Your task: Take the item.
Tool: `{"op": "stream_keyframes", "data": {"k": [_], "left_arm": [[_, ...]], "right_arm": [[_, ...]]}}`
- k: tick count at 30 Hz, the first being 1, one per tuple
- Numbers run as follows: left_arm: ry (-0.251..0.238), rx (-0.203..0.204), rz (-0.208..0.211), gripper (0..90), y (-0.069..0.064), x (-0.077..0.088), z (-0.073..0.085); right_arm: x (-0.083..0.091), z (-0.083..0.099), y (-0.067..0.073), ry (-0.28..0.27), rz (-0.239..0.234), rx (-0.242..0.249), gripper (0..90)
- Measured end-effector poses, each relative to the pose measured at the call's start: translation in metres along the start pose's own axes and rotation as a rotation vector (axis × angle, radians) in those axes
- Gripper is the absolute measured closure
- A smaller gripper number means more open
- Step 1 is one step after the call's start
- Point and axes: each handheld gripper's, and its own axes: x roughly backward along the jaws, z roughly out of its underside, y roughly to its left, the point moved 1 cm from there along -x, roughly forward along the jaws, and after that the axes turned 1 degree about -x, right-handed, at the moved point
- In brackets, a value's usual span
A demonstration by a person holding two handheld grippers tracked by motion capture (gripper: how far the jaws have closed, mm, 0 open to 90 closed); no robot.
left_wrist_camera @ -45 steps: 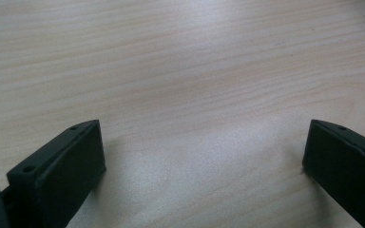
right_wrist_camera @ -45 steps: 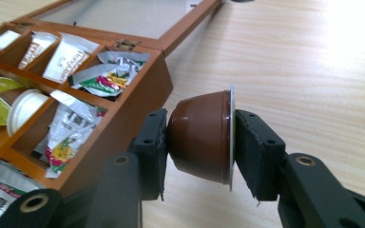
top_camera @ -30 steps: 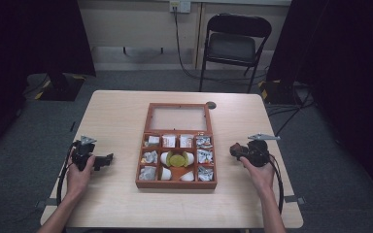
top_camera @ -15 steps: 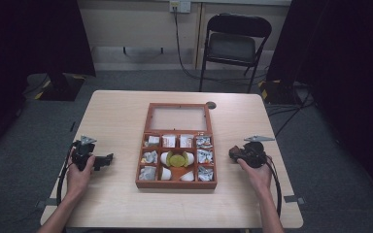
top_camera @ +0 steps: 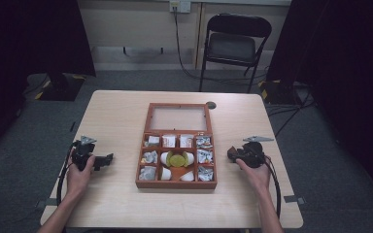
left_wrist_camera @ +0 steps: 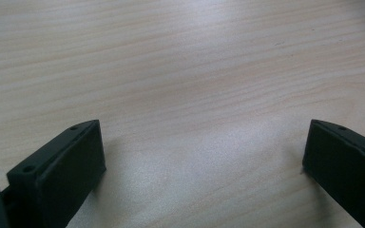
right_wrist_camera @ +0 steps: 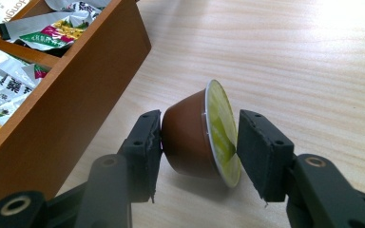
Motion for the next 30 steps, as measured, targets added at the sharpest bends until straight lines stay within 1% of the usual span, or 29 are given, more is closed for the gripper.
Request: {"op": "stream_keyframes", "data": {"k": [4,5,6,9,17,19,20,21,23,24,27,30], "left_arm": [[0.000,0.000,0.000,0.0,0.000,0.000,0.000],[0.000,0.000,0.000,0.0,0.000,0.000,0.000],[0.000,-0.001,0.000,0.0,0.000,0.000,0.000],[0.000,-0.001,-0.001,0.0,0.000,0.000,0.000],[0.000,0.000,0.000,0.0,0.000,0.000,0.000],[0.000,-0.001,-0.001,0.0,0.000,0.000,0.000],[0.000,0.000,0.000,0.0,0.000,0.000,0.000],[0.000,-0.001,-0.001,0.0,0.000,0.000,0.000],[0.000,0.000,0.000,0.0,0.000,0.000,0.000],[0.000,-0.001,-0.001,0.0,0.000,0.000,0.000],[0.001,-0.001,0.000,0.0,0.000,0.000,0.000],[0.000,0.000,0.000,0.0,0.000,0.000,0.000]], "right_arm": [[0.001,-0.001,0.000,-0.006,-0.005,-0.002,44.2],[0.001,-0.001,0.000,-0.006,-0.005,-0.002,44.2],[0.002,-0.001,0.000,-0.015,0.000,-0.001,40.2],[0.003,-0.002,0.000,-0.019,0.001,-0.002,37.1],[0.003,-0.002,-0.001,-0.022,-0.011,-0.017,32.3],[0.003,-0.002,-0.001,-0.023,-0.013,-0.018,32.3],[0.004,-0.002,0.000,-0.028,-0.019,-0.028,28.6],[0.005,-0.003,0.000,-0.031,-0.016,-0.032,27.4],[0.006,-0.003,0.000,-0.036,-0.014,-0.033,27.3],[0.008,-0.004,0.000,-0.046,-0.021,-0.037,26.0],[0.010,-0.004,0.001,-0.049,-0.021,-0.039,24.7],[0.015,-0.004,0.001,-0.058,-0.023,-0.049,21.3]]}}
